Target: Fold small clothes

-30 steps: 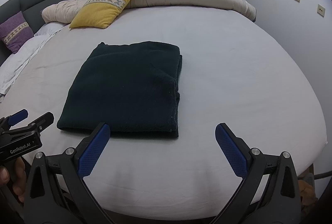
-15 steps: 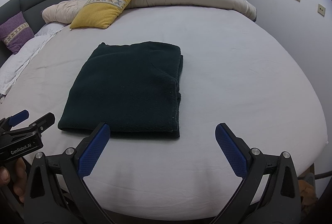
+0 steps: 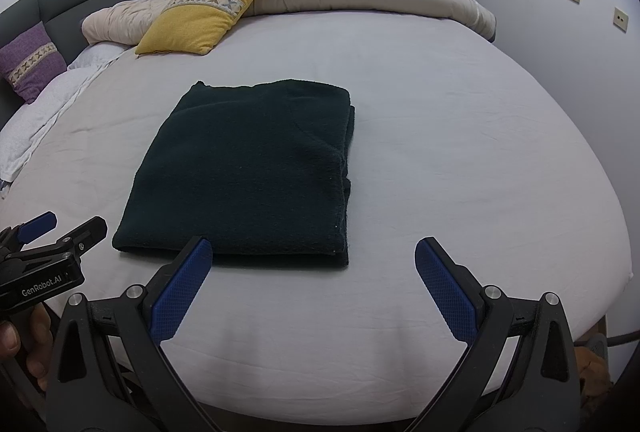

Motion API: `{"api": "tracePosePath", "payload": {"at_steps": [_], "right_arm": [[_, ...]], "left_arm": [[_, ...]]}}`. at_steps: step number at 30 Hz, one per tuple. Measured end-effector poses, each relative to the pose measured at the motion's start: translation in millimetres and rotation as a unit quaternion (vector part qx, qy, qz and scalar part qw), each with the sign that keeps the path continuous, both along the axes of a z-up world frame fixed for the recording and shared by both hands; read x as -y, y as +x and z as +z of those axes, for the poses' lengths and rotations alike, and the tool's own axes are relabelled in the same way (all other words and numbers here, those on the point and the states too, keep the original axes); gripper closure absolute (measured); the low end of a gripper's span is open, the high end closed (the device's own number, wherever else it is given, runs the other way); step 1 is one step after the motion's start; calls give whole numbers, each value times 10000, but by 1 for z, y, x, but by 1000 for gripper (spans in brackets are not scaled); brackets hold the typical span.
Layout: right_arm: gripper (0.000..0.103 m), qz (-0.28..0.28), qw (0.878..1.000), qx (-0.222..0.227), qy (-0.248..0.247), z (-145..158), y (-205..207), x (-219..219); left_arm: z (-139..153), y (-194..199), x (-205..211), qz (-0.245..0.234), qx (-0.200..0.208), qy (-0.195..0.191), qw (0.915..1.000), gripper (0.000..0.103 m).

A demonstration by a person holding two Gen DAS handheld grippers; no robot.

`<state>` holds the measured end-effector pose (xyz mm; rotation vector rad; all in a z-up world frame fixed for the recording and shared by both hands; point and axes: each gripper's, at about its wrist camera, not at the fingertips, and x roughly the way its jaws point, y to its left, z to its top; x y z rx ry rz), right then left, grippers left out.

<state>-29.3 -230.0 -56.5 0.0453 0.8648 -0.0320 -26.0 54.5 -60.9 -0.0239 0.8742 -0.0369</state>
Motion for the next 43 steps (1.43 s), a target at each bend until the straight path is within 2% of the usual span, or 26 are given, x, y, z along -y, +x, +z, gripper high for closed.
{"api": "tracePosePath", "payload": {"at_steps": [43], "right_arm": [[0,46,10000,-42,43,-5,-3,-3]], "left_arm": [[-5,-7,-2,9,42,26,10000,0]]}}
